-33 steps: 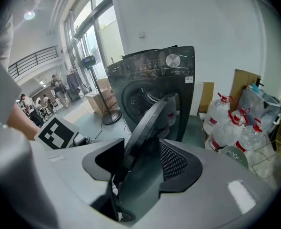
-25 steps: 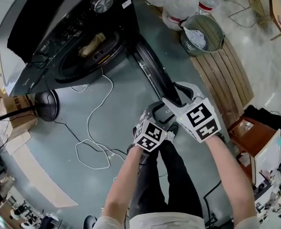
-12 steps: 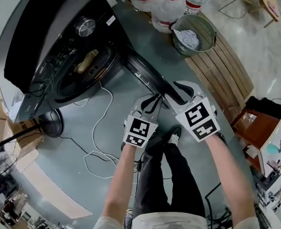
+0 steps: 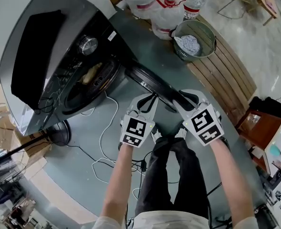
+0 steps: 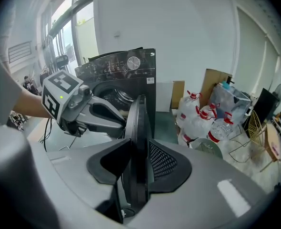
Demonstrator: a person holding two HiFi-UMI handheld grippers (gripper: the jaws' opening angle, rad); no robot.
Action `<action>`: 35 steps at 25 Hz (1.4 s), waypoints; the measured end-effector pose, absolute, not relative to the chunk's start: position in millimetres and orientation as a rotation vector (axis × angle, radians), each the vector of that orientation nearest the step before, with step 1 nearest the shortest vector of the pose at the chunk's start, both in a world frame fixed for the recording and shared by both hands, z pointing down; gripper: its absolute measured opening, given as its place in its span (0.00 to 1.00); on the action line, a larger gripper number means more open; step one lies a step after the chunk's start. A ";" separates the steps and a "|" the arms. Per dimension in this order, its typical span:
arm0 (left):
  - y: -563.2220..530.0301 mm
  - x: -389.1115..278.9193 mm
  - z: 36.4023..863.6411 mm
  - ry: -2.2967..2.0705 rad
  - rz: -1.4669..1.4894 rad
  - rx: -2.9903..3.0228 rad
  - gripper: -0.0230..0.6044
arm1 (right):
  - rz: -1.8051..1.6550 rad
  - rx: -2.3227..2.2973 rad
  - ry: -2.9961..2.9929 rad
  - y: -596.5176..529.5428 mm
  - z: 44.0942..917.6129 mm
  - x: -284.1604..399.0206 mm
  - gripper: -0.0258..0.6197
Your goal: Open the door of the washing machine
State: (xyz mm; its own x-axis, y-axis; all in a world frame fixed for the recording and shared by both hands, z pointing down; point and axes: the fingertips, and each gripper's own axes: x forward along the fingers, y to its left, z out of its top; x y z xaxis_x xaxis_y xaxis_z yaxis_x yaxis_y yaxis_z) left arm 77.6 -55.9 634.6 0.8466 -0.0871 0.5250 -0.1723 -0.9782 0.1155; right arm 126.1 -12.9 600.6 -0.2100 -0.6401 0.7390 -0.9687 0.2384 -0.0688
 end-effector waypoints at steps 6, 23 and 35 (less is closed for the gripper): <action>-81.1 89.8 630.8 -0.260 0.799 2.869 0.13 | 0.698 1.503 -1.908 -22.6 600.7 156.2 0.22; -151.0 134.3 619.6 -0.636 0.783 2.748 0.13 | 0.554 1.331 -1.928 -66.3 595.7 235.7 0.22; -177.0 161.6 626.5 -0.751 0.771 2.698 0.13 | 0.431 1.348 -1.937 -109.7 595.8 285.5 0.22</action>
